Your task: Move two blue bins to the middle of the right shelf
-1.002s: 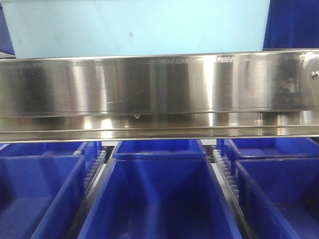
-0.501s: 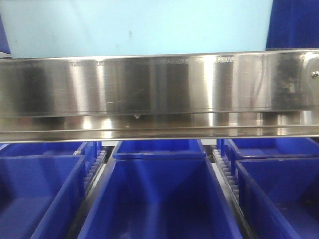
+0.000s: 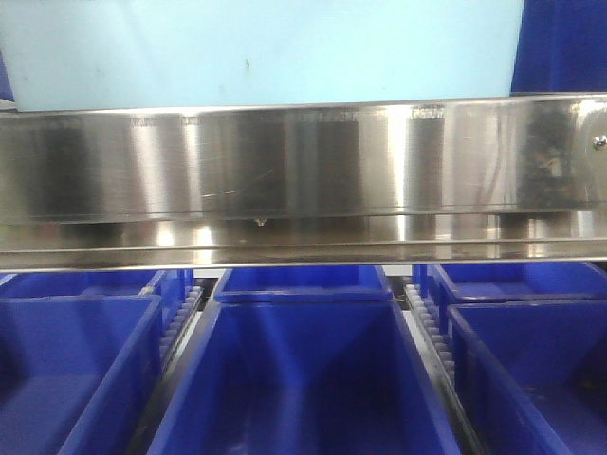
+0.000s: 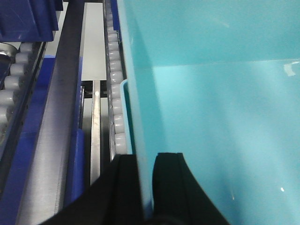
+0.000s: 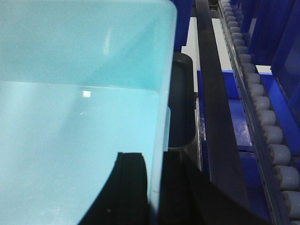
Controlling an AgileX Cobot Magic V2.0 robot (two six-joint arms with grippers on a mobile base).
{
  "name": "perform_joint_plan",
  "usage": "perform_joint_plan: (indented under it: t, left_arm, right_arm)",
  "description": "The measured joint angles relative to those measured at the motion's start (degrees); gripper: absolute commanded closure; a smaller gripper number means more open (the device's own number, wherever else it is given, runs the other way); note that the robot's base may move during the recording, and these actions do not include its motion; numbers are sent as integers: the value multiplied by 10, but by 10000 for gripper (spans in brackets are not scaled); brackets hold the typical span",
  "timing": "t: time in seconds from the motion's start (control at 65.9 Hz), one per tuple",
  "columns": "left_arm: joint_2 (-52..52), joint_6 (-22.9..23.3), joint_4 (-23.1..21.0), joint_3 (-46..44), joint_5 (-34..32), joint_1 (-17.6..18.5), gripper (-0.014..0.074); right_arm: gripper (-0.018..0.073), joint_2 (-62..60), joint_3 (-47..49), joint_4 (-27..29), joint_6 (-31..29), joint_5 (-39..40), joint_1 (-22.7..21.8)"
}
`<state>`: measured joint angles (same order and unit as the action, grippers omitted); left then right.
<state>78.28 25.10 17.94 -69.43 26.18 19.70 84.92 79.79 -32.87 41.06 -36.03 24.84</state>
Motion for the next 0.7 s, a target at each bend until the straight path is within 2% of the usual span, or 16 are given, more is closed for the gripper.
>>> perform_joint_plan:
  t: [0.076, 0.137, 0.197, 0.273, 0.349, 0.44, 0.577, 0.698]
  left_arm:
    - [0, 0, 3, 0, -3, 0, 527]
    - [0, 0, 6, 1, -6, 0, 428]
    - [0, -1, 6, 2, -13, 0, 359]
    - [0, -2, 6, 2, -26, 0, 305]
    - [-1, -2, 6, 2, -33, 0, 279]
    - [-1, -3, 6, -2, -34, 0, 265]
    - [-3, -4, 6, -23, -33, 0, 265]
    - [-4, -4, 5, -64, 14, 0, 267]
  right_arm:
    - [694, 0, 0, 0, 0, 0, 0]
    - [600, 0, 0, -1, 0, 4, 0]
    - [460, 0, 0, -2, 0, 9, 0]
    - [305, 0, 0, -2, 0, 14, 0]
    - [216, 0, 0, -2, -1, 26, 0]
    - [175, 0, 10, -2, -1, 29, 1]
    - [176, 0, 38, -2, -1, 16, 1]
    - [176, 0, 75, -2, -1, -29, 1]
